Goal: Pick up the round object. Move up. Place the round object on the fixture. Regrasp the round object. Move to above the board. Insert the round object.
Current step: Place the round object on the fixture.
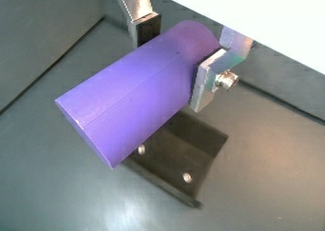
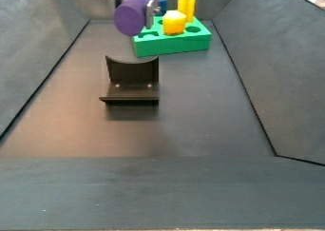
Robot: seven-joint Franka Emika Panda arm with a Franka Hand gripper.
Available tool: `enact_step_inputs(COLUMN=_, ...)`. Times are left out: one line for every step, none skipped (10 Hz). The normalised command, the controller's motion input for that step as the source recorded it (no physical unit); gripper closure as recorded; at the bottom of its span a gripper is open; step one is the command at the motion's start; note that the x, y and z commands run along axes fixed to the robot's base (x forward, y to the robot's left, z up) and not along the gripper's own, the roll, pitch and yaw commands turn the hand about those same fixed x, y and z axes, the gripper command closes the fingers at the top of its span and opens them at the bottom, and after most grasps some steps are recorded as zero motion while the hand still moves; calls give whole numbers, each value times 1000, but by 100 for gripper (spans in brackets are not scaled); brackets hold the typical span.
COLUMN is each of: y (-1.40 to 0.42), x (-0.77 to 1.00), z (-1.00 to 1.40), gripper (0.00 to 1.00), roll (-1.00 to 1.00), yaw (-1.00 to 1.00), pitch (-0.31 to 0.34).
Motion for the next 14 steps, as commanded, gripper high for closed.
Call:
enact_step_inputs(y=49, x=195, z=9, gripper=100, roll=-1000, yaw=860, pitch=431)
enact_step_inputs(y=37, x=107, z=6, gripper=100, roll=-1000, yaw=774, pitch=538)
enact_step_inputs(y=35, x=55, z=13, gripper=100, roll=-851, yaw=545, pitch=558)
enact_step_inputs(y=35, x=54, z=6, gripper=100, roll=-654, yaw=315, pitch=533)
enact_step_inputs(y=37, x=78, z=-3, gripper=100, roll=-400, yaw=89, pitch=490)
enact_step_inputs(y=29, x=92, z=0, gripper=100, roll=-264, yaw=-28, pitch=441)
enact_step_inputs(y=30, x=92, z=2, gripper=100, roll=-185, yaw=-107, pitch=370)
enact_step_inputs(y=33, x=76, z=7, gripper=100, roll=-117, yaw=-145, pitch=285)
enact_step_inputs(y=28, x=74, z=7, gripper=100, roll=-81, yaw=-149, pitch=238)
enact_step_inputs(y=29, x=74, z=9, gripper=100, roll=-59, yaw=-146, pitch=201)
enact_step_inputs(y=62, x=103, z=-1000, gripper=100, roll=-1000, yaw=-142, pitch=54)
enact_step_inputs(y=68, x=111, z=-1000, gripper=100, roll=-1000, yaw=-146, pitch=35)
enact_step_inputs(y=77, x=119, z=-1000, gripper=100, roll=-1000, yaw=-152, pitch=38)
enact_step_inputs(y=78, x=124, z=-1000, gripper=100, roll=-1000, yaw=-153, pitch=46)
